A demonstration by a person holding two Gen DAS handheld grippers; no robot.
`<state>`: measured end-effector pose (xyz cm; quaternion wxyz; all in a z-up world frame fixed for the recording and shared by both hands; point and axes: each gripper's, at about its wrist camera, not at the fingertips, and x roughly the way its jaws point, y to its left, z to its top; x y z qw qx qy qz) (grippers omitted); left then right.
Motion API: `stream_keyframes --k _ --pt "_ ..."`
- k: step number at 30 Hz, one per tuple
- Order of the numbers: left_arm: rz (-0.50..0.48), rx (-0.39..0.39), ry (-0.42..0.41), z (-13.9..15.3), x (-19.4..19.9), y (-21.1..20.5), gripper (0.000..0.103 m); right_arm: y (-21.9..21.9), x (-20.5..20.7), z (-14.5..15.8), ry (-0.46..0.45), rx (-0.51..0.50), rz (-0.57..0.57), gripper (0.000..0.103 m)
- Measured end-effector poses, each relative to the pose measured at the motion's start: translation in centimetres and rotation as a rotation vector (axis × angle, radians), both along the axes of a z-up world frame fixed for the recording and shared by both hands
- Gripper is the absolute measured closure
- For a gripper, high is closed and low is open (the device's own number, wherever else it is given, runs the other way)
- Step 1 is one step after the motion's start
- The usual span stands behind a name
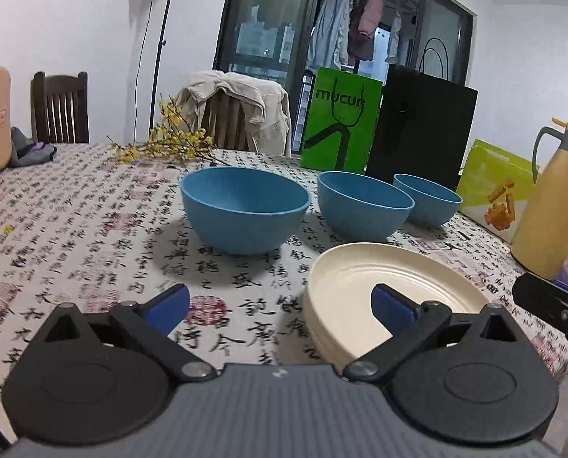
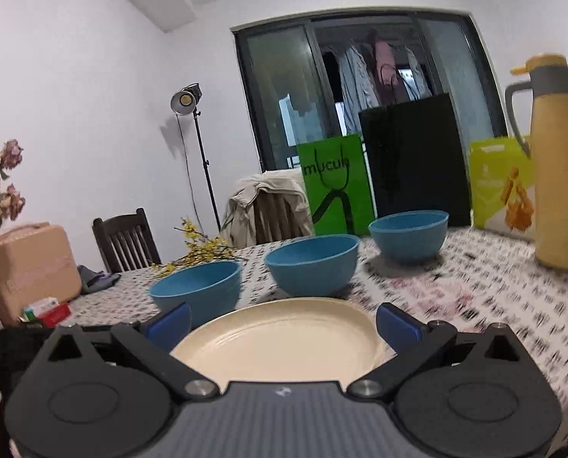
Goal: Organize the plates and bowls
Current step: 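Pull both open tools back and up from the plate stack, then move both open tools toward the blue bowls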
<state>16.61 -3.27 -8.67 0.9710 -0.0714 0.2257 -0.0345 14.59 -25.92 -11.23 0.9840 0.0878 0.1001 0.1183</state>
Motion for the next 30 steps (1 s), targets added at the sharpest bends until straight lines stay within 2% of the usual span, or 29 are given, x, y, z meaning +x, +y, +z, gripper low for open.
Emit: stream_keyframes --k 4,11,15,18,23,30 --pt "0.030 0.033 -0.007 0.3 0.3 -1.3 0.000 -1.3 1.2 0.8 -0.005 -0.028 0.028 0.000" --pt "0.110 0.010 0.007 0.6 0.3 -1.2 0.000 -1.9 4.1 1.7 0.036 -0.057 0.125 0.000" --pt "0.145 0.017 -0.040 1.4 -0.3 -0.3 0.000 -1.4 4.7 2.2 0.040 -0.101 0.161 0.000" --pt "0.157 0.032 -0.057 1.8 -0.3 0.4 0.000 -1.3 5.1 2.2 0.033 -0.094 0.170 0.000" --pt "0.131 0.061 -0.059 2.3 -0.2 2.2 0.000 -0.9 5.5 1.7 0.053 -0.018 0.152 0.000" --pt "0.034 0.084 -0.129 3.5 -0.7 4.2 0.000 0.0 4.4 1.2 0.081 0.028 0.058 0.000"
